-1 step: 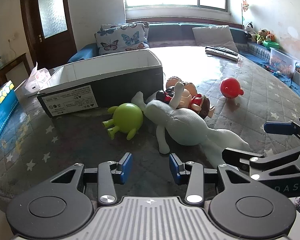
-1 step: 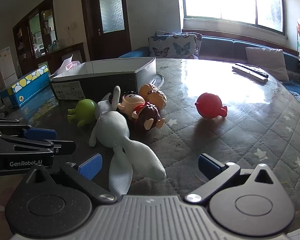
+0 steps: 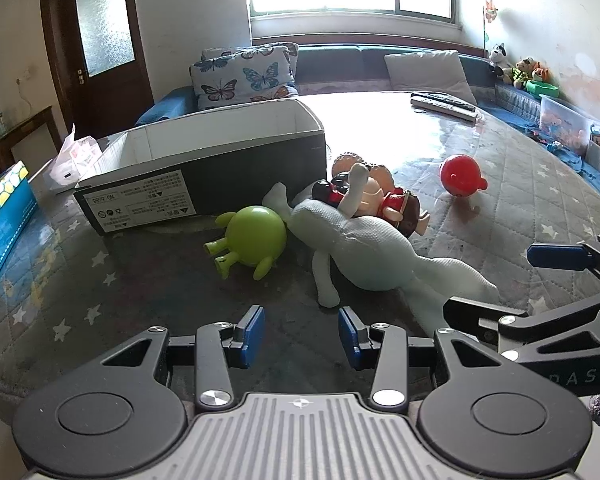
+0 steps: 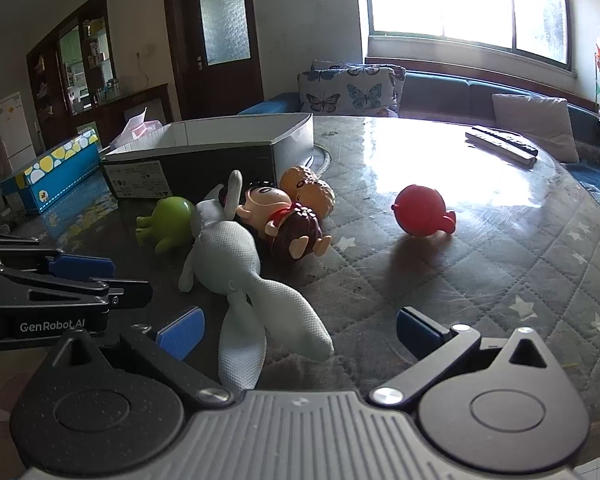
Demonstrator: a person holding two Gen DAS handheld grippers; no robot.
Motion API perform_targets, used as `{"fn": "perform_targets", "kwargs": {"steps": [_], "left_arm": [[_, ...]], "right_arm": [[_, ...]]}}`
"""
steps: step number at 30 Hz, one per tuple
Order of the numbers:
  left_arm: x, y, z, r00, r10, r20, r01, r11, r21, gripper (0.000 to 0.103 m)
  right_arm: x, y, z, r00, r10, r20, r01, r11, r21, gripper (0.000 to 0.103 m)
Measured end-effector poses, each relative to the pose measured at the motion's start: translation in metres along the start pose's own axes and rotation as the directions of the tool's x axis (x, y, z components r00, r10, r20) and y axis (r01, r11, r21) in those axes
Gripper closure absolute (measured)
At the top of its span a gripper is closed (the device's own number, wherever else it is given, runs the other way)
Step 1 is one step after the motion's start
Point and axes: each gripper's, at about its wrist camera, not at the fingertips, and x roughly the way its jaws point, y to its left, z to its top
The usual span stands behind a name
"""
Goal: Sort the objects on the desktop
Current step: 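Move the left gripper down toward the white plush bunny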
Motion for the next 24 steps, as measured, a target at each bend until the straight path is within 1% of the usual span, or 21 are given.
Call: {"fn": "perform_targets", "kwargs": {"steps": [10, 12, 18, 22, 24], "left_arm": [[0.0015, 0.0029, 0.0014, 1.000, -0.018, -0.022, 0.018, 1.000, -0.017, 0.060], [0.0046, 0.0074, 0.0017, 0.999, -0.031, -0.031, 0.030, 0.999, -0.018, 0.061], [0.0078, 0.0083, 0.0017, 0.998, -0.023, -0.058, 0.022, 0.999, -0.026, 0.062], [0.0062, 0.0096, 0.0025, 0.998, -0.032, -0.052, 0.031, 0.999, -0.019, 0.062], [0.0061, 0.0100, 0.0041, 0.999, -0.023, -0.049, 0.023, 1.000, -0.016, 0.062]], "right_arm": [[0.0043, 0.0012, 0.0005, 1.000, 0.013, -0.020, -0.013, 1.000, -0.008, 0.000], [0.0052, 0.0014, 0.0006, 1.000, 0.016, -0.024, -0.016, 1.000, -0.010, 0.000], [0.0078, 0.0022, 0.0009, 0.999, 0.023, -0.037, -0.024, 1.000, -0.015, 0.000], [0.0091, 0.0020, 0.0018, 0.999, 0.027, -0.038, -0.027, 1.000, -0.013, 0.000], [0.0102, 0.0019, 0.0028, 0.999, 0.028, -0.040, -0.029, 0.999, -0.013, 0.000]]}}
